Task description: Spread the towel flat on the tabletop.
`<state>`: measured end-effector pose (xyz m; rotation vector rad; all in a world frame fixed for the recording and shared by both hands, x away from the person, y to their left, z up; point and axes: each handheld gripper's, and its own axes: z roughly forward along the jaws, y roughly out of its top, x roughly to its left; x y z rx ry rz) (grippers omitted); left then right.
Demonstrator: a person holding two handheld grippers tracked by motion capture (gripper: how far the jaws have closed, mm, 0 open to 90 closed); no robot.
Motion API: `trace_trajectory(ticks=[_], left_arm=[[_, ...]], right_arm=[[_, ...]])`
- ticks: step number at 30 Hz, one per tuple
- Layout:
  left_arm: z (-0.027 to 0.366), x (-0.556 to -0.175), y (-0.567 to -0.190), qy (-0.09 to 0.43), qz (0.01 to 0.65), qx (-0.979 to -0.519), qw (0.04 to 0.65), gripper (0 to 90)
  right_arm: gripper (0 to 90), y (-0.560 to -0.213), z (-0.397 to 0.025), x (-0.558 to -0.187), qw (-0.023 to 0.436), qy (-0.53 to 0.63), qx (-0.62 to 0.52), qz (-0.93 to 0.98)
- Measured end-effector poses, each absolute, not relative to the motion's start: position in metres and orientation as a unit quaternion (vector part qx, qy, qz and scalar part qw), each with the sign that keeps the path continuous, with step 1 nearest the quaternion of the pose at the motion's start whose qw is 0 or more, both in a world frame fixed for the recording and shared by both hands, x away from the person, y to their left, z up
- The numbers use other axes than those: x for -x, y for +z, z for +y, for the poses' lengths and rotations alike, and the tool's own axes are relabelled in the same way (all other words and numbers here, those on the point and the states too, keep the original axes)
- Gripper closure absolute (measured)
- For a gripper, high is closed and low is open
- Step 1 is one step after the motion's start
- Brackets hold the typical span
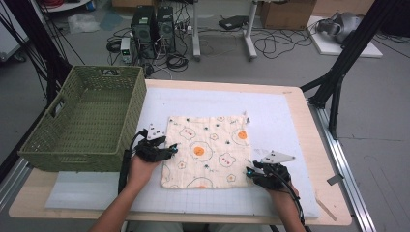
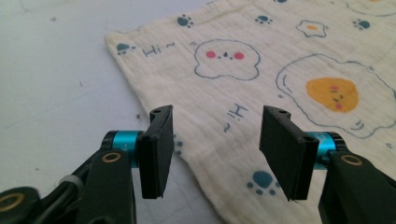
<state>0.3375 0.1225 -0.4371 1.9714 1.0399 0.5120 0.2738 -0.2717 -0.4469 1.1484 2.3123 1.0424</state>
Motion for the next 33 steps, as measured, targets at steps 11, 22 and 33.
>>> trace_trajectory(ticks=[11,22,33], left_arm=[[0.128,-0.316,-0.445,0.194,0.41,-0.786,0.419,43.8],[0.138,-0.3,-0.451,0.182,0.401,-0.801,0.405,58.1],[0.129,-0.295,-0.45,0.177,0.374,-0.814,0.408,85.7]], right_arm=[[56.7,-0.433,-0.274,-0.261,0.208,0.35,-0.422,0.81],[65.1,-0.449,-0.268,-0.275,0.174,0.375,-0.424,0.806],[86.4,-0.442,-0.28,-0.257,0.175,0.349,-0.429,0.815]])
